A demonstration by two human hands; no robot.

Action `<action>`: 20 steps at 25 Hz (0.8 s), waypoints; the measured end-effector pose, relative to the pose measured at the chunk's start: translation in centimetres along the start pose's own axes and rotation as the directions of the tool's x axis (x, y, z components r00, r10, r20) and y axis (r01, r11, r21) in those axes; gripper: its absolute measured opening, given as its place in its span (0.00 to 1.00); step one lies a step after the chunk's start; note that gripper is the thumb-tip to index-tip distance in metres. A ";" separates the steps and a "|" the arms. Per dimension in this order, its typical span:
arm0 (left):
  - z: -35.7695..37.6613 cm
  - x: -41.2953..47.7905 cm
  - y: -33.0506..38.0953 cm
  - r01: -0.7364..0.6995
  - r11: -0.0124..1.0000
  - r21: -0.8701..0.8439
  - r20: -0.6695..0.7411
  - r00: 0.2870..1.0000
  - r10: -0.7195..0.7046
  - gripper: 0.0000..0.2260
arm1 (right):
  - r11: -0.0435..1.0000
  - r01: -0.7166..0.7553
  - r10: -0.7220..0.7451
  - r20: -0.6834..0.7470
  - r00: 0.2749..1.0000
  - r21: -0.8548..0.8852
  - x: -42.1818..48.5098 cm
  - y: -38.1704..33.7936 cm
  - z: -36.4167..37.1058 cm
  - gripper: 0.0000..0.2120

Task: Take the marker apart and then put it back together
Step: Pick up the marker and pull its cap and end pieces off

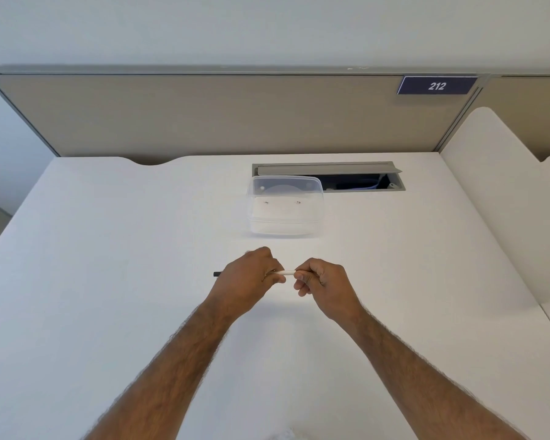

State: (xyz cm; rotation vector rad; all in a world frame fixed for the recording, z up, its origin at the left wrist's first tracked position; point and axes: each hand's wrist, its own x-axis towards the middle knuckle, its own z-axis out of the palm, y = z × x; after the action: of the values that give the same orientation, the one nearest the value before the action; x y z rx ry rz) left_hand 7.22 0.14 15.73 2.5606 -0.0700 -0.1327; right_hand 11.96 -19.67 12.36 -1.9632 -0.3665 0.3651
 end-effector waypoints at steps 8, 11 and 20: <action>0.2 -0.2 0.1 -0.004 1.000 -0.017 -0.023 1.000 0.003 0.05 | 1.000 -0.016 0.016 0.025 1.000 -0.007 -0.2 -0.2 0.2 0.08; 0.2 -0.4 0.1 0.012 0.999 -0.033 -0.008 1.000 -0.012 0.07 | 1.000 -0.010 0.010 0.020 1.000 -0.003 -0.4 -0.2 0.1 0.08; 0.4 -0.9 1.1 0.019 0.996 -0.087 -0.019 1.000 -0.021 0.06 | 0.999 -0.016 0.015 0.018 1.000 0.049 -0.8 -0.3 0.1 0.08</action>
State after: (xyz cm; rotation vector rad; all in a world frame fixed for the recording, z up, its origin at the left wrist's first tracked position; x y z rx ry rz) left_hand 6.29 -0.92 16.03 2.4764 -0.0300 -0.1150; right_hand 11.12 -19.81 12.64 -1.9173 -0.3507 0.3984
